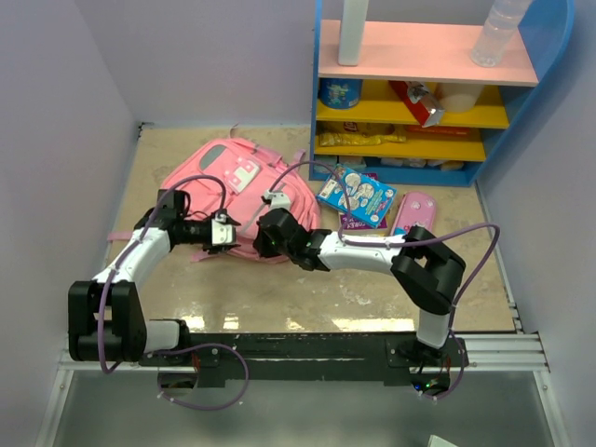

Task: Pack the student bag
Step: Zip the student bag at the center of the board.

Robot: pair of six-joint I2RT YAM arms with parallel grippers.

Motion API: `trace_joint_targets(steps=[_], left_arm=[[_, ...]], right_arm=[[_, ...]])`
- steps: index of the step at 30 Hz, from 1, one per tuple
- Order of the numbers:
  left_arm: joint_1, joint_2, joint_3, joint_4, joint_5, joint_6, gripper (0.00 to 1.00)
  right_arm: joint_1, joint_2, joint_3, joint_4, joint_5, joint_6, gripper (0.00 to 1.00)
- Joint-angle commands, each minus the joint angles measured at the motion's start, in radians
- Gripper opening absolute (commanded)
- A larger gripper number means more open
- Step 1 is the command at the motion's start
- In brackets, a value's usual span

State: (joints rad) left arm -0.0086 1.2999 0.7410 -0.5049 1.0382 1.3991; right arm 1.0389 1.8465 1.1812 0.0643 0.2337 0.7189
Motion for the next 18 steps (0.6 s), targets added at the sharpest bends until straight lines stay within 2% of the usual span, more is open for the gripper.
trace_joint_targets(steps=[1, 5, 7, 8, 11, 14, 15, 16, 18], left_arm=[[-0.007, 0.002, -0.023, 0.036, 0.011, 0.051, 0.59], [-0.017, 0.002, -0.035, 0.011, -0.003, 0.077, 0.56], [-0.028, 0.009, -0.048, 0.066, -0.044, 0.043, 0.49], [-0.040, 0.012, -0.052, 0.098, -0.064, -0.024, 0.47], [-0.042, 0.025, -0.051, 0.123, -0.066, -0.038, 0.42], [-0.047, 0.024, -0.048, 0.105, -0.049, -0.028, 0.28], [-0.047, 0.027, -0.046, 0.105, -0.049, -0.029, 0.14], [-0.047, 0.030, -0.043, 0.088, -0.050, -0.026, 0.07], [-0.047, 0.042, -0.031, 0.046, -0.053, 0.020, 0.00]], right_arm=[[0.023, -0.066, 0.011, 0.042, -0.060, 0.014, 0.00], [0.033, -0.070, 0.011, 0.040, -0.068, 0.016, 0.00], [0.035, -0.072, 0.012, 0.042, -0.073, 0.019, 0.00], [0.036, -0.073, 0.014, 0.043, -0.076, 0.019, 0.00], [0.042, -0.073, 0.021, 0.039, -0.089, 0.017, 0.00], [0.047, -0.076, 0.017, 0.032, -0.089, 0.020, 0.00], [0.047, -0.079, 0.014, 0.032, -0.085, 0.022, 0.00], [0.049, -0.082, 0.011, 0.031, -0.080, 0.022, 0.00], [0.047, -0.090, 0.012, 0.013, -0.070, 0.016, 0.00]])
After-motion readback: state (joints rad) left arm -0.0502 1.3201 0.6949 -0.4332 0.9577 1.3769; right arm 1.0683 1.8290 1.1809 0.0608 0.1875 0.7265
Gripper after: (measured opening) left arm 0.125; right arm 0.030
